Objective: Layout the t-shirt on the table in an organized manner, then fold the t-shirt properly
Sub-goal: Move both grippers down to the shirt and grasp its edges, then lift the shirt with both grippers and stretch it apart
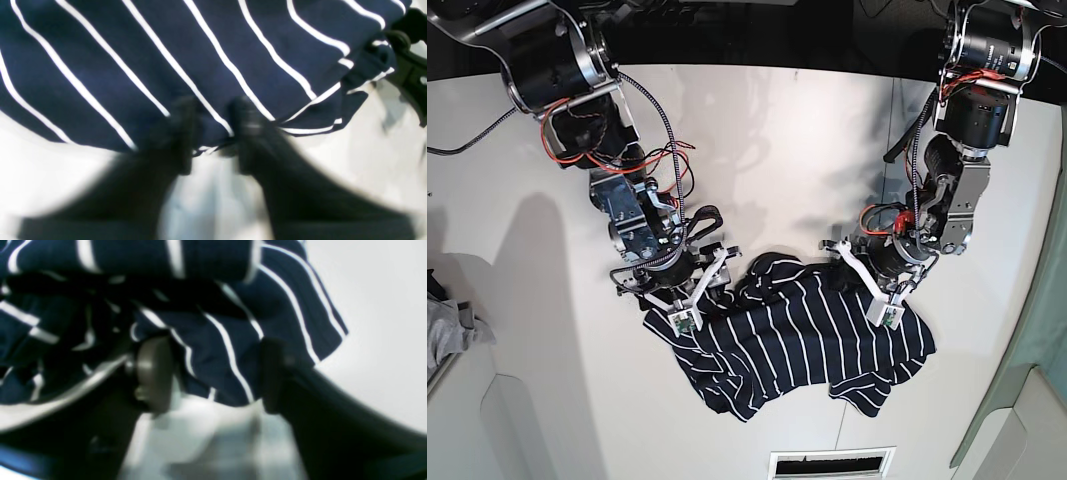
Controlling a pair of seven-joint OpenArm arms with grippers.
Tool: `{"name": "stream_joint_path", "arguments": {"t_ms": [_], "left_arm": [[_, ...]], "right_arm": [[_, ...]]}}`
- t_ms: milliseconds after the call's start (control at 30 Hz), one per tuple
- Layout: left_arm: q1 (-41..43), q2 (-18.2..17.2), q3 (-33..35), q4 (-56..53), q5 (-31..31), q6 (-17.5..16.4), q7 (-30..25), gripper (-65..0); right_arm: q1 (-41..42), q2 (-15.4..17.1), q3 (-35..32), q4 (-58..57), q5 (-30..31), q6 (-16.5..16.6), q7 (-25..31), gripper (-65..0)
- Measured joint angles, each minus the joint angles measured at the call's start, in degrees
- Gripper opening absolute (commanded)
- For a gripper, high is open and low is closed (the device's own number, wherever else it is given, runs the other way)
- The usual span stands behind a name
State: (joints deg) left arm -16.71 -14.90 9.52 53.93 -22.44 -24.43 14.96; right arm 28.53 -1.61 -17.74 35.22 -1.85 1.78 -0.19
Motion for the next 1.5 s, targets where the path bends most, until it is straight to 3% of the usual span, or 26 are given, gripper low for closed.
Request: {"name": "stream_joint_path", "arguments": {"t_ms": [100,267,367,433,567,633,767,900,1033,1167,1300,1333,1367,1467,1500], "left_arm": [[0.0,-0.04,0.0,0.04,0.07,0.0,0.0,-65.0],[0.39,-1.81,0.02,3.89,0.13,-0.66,0.22,-65.0],[1.16,-4.48,0.07,9.57,-1.2,-1.51,2.1,-65.0],[2.47,-6.71,0.04,14.75,-3.06,-1.49,3.61,-65.0],[6.32,-10.69,0.11,25.49,-3.96,-1.44,6.21,-65.0],[8.48,-12.61,0.17,30.67,-4.0,-1.38,6.51,-65.0],[11.32,-14.69,-2.91,40.92,-4.39,2.38,11.69,-65.0],[11.78,-14.97,-9.03,49.44,-5.57,3.61,20.33,-65.0],[11.76,-17.38,-11.28,54.95,-8.31,3.45,20.17,-65.0],[11.56,-17.49,-11.21,55.69,-8.26,3.41,17.94,-65.0],[10.62,-14.27,-11.19,48.39,-8.13,3.52,17.25,-65.0],[10.64,-13.18,-11.19,45.79,-8.26,3.54,17.57,-60.7],[10.71,-11.87,-11.21,43.17,-8.22,3.78,18.18,-55.1],[11.47,-8.33,-11.3,35.67,-10.54,0.5,19.54,-41.0],[11.61,-7.5,-11.3,33.75,-11.63,-0.94,19.91,-38.9]], "right_arm": [[-0.13,-0.13,-0.02,-0.24,-3.5,-0.02,1.75,-65.0],[-0.48,0.35,-0.02,1.84,-8.63,-0.07,0.35,-65.0],[-2.47,1.33,0.0,8.11,-8.55,-3.28,-5.68,-65.0],[-4.92,2.54,-0.02,15.41,-8.55,-3.67,-10.62,-65.0],[-11.28,6.58,-0.13,33.66,-8.41,-3.5,-15.1,-65.0],[-14.05,9.18,-0.13,42.14,-8.5,-3.56,-20.31,-65.0],[-19.39,14.43,1.86,55.87,-8.48,-3.54,-27.06,-65.0],[-24.2,17.49,8.09,64.52,-8.31,-3.23,-28.52,-65.0],[-27.04,19.15,14.78,69.92,-8.11,-3.26,-28.59,-65.0],[-28.06,20.2,20.17,71.17,-5.35,-3.23,-28.65,-65.0],[-27.87,20.33,24.76,69.2,-2.58,-3.52,-28.5,-65.0],[-27.85,20.2,25.62,68.0,-1.81,-3.69,-28.55,-65.0],[-27.89,19.96,26.23,66.55,-1.03,-3.82,-28.59,-62.9],[-27.91,19.67,26.45,60.87,1.31,-4.98,-28.81,-34.8],[-27.91,19.47,26.45,59.06,2.47,-5.75,-28.79,-28.2]]}}
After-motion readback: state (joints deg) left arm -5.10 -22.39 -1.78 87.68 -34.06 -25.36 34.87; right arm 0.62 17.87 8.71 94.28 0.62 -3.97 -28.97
